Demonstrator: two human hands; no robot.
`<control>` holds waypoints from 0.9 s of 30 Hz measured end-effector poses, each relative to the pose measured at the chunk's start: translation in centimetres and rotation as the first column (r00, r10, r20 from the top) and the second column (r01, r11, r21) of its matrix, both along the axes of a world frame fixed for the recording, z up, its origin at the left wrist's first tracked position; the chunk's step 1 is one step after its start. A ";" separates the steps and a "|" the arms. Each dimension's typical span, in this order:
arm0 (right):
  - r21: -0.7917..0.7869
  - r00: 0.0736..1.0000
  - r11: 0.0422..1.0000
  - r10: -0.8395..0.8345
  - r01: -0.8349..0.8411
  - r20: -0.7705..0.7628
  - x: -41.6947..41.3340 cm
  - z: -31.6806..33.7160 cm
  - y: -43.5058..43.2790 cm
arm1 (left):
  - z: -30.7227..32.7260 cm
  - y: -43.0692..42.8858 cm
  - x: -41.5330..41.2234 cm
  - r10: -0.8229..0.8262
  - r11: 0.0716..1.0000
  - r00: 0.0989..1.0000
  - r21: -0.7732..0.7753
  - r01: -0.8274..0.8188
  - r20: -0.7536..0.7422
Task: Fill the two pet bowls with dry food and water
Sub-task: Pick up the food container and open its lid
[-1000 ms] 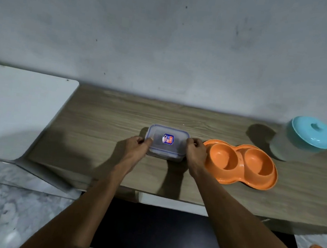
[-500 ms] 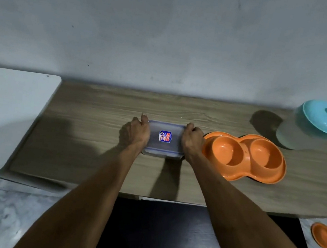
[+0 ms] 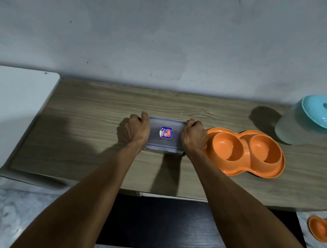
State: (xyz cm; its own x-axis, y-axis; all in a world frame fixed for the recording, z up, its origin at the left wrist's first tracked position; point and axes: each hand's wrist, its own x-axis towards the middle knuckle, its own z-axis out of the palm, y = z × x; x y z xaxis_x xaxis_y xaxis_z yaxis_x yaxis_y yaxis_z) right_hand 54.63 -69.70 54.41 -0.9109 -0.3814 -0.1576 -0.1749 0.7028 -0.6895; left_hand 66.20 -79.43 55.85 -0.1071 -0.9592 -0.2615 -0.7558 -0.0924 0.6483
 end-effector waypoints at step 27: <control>0.433 0.823 0.750 0.567 -0.500 -0.033 0.0 2.2 -7.3 | -2.9 6.5 0.8 0.635 0.716 0.511 0.690 -0.107 -0.580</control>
